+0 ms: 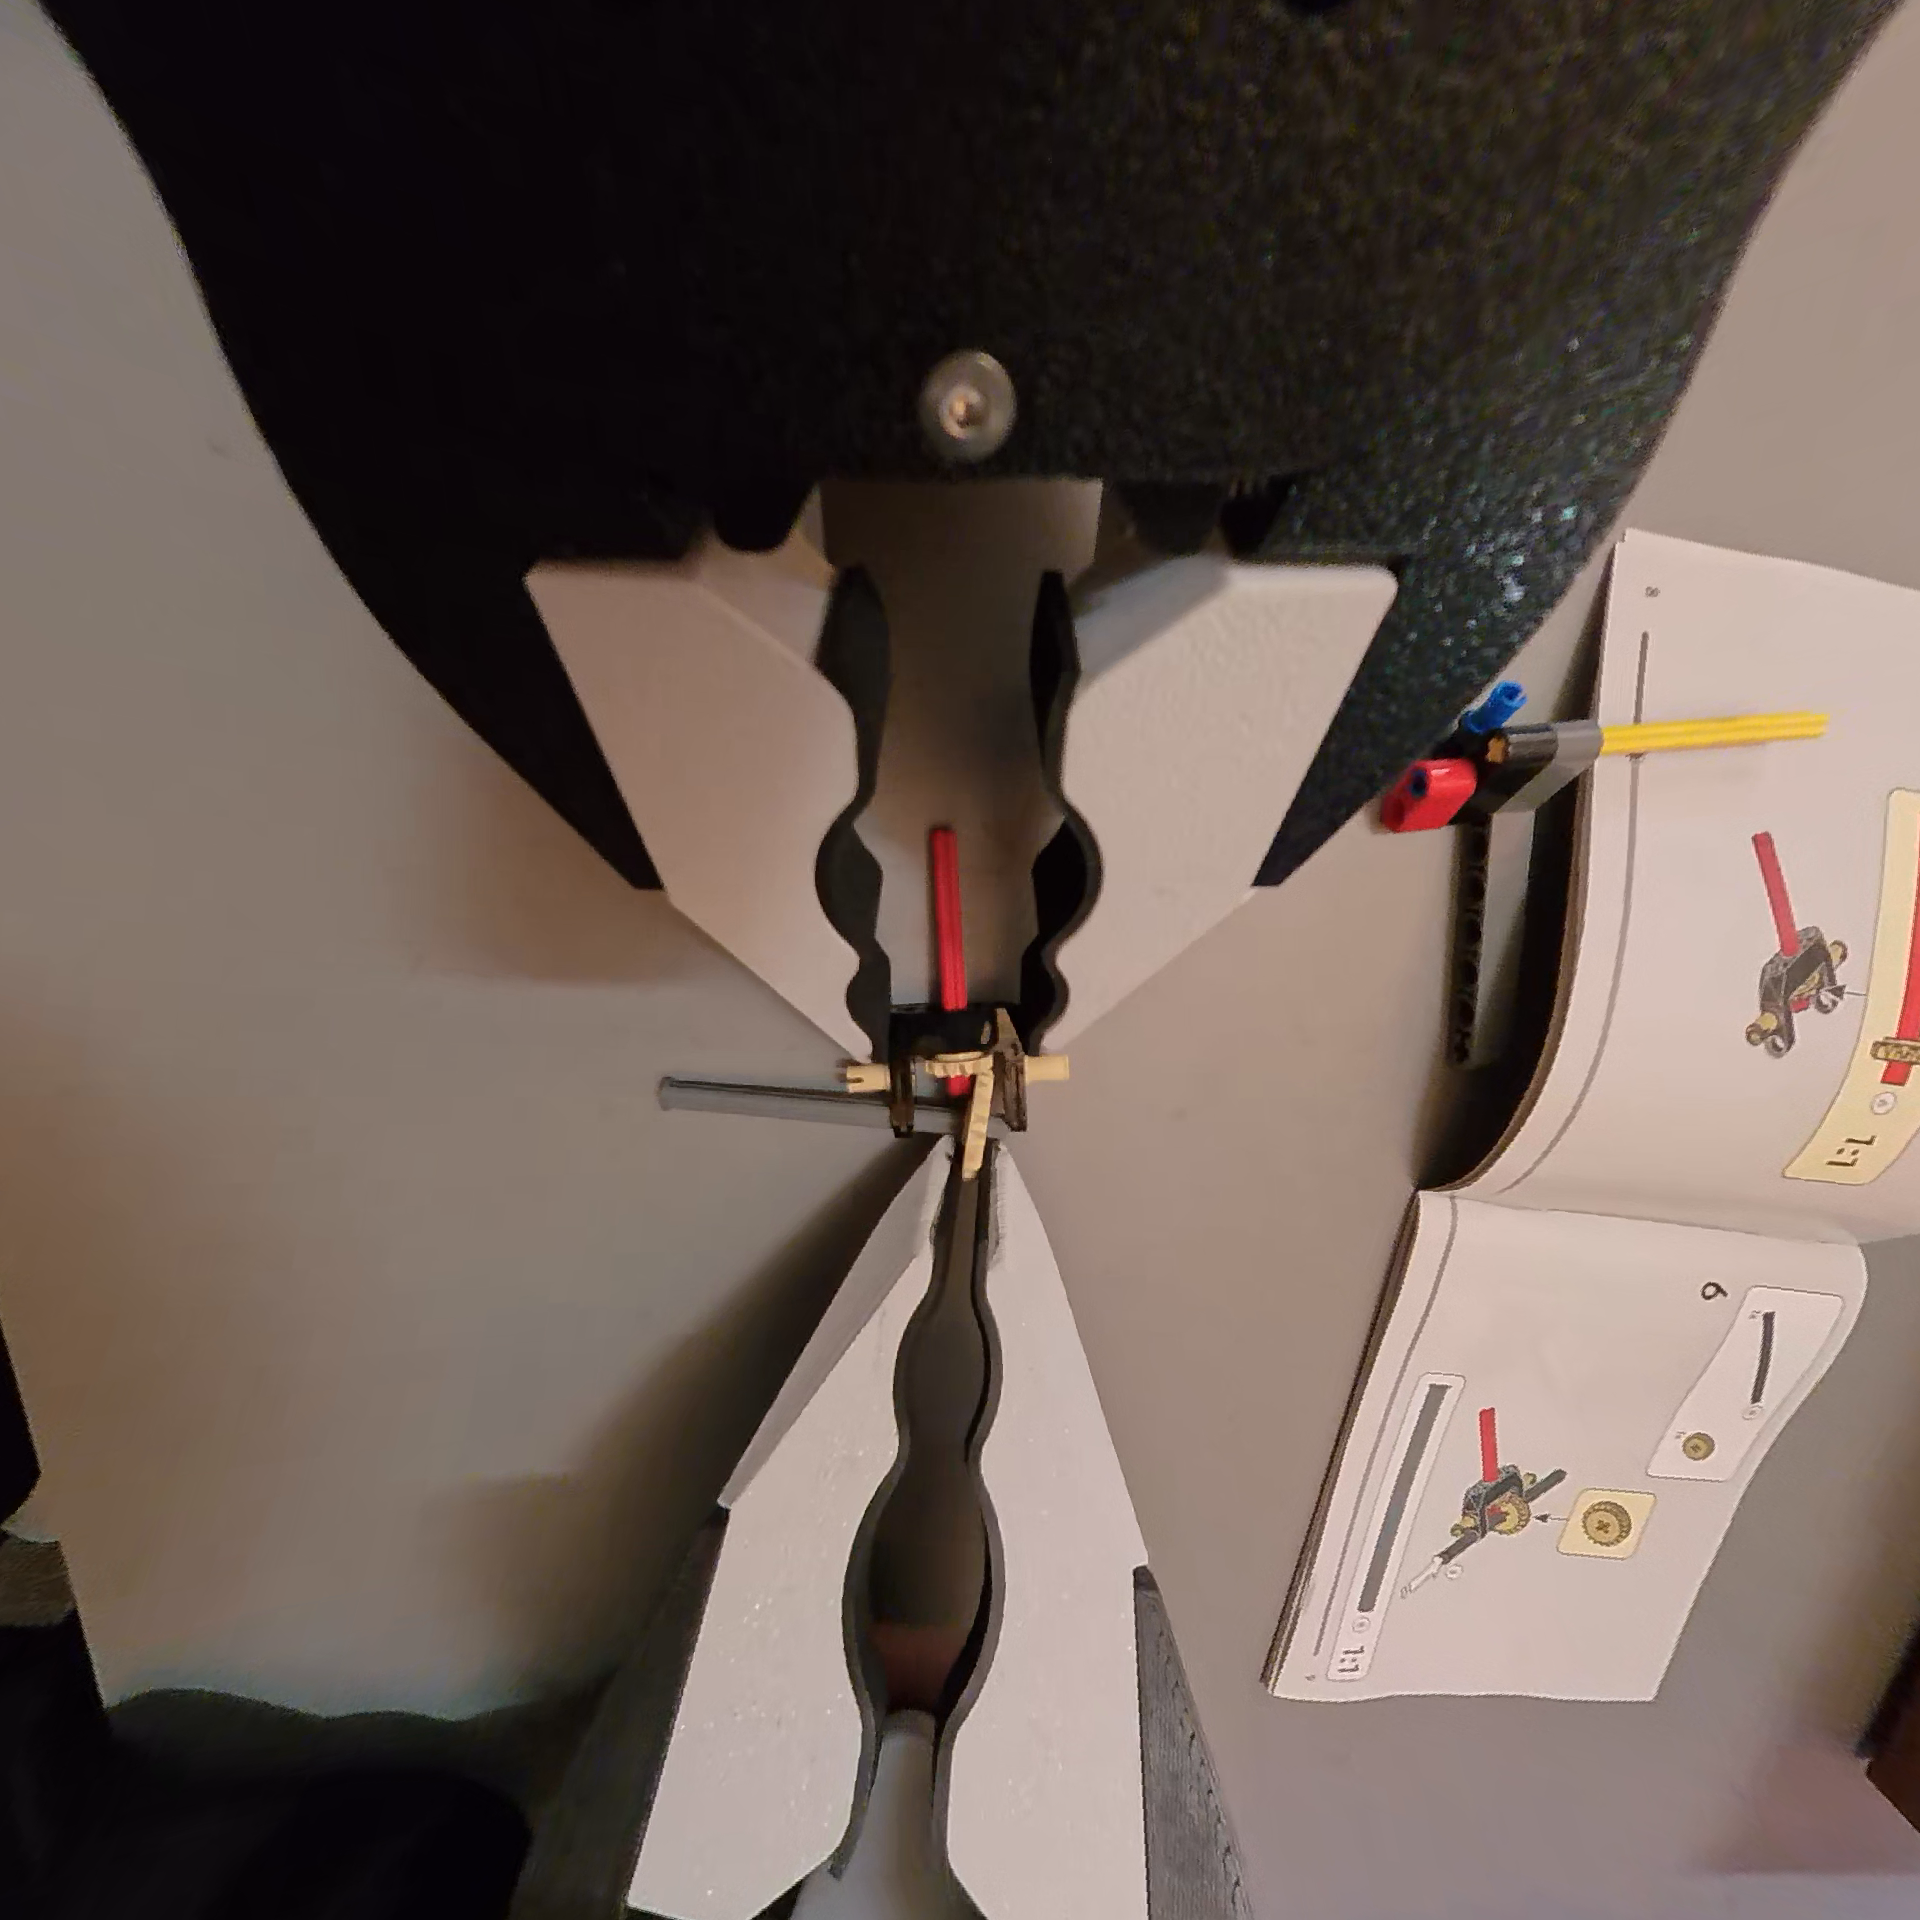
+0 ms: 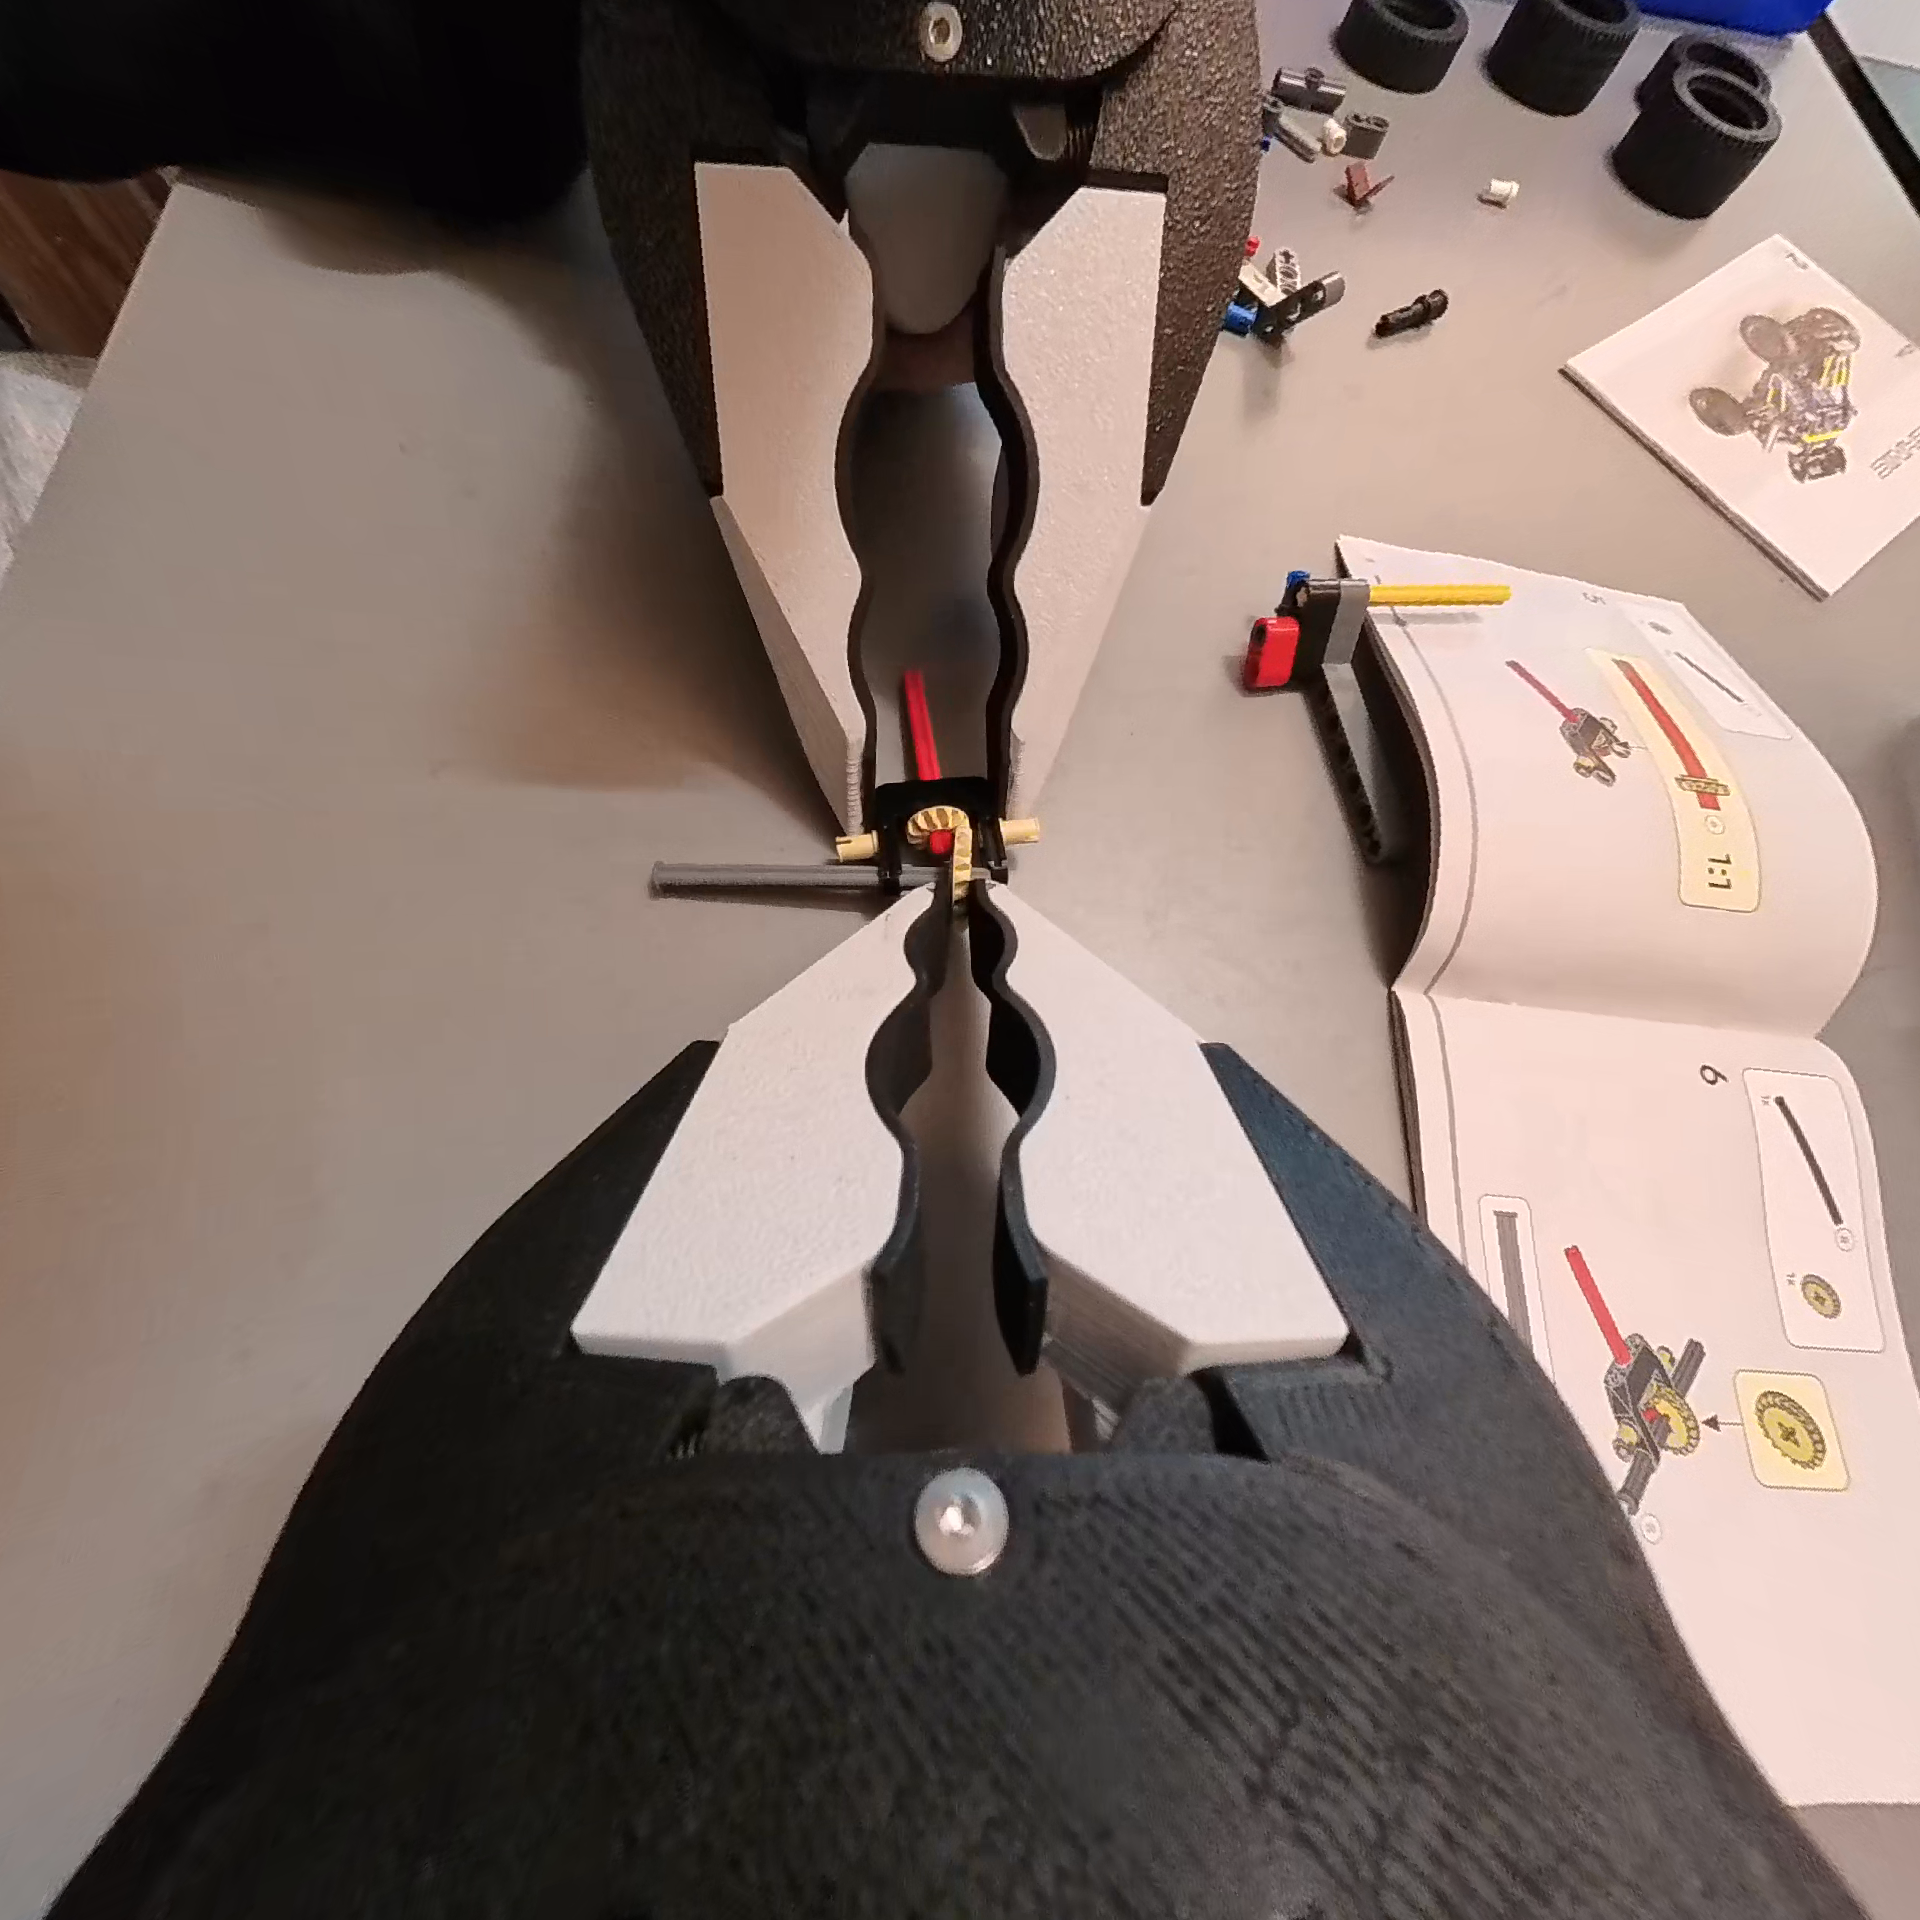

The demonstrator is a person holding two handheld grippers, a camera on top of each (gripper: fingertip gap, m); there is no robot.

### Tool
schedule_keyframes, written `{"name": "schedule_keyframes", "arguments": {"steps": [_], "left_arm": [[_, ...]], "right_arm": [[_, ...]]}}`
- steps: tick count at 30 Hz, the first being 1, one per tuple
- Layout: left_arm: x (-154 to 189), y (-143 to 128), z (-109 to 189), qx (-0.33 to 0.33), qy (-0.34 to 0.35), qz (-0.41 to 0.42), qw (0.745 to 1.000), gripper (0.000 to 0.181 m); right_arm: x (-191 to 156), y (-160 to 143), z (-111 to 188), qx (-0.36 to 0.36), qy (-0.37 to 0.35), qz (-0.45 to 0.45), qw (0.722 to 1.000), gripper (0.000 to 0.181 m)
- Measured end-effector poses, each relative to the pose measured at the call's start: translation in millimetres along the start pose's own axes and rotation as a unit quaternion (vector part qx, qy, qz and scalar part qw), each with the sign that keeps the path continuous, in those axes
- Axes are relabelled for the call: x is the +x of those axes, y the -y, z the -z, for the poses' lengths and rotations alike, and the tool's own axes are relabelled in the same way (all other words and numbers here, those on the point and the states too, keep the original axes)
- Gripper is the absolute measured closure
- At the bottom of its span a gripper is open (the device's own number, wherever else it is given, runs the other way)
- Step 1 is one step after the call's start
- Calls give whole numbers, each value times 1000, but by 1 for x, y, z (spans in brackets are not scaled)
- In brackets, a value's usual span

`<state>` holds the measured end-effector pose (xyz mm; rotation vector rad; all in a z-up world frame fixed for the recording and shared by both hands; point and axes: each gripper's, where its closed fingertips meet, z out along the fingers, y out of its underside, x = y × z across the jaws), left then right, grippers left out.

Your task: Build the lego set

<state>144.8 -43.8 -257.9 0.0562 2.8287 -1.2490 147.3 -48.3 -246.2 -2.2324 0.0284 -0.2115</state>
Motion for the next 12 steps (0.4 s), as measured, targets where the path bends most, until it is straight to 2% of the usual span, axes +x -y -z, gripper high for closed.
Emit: {"name": "schedule_keyframes", "arguments": {"steps": [12], "left_arm": [[0,0,0,-1,0,1,1000,158]], "right_arm": [[0,1,-1,1,8,-9,1000,181]]}}
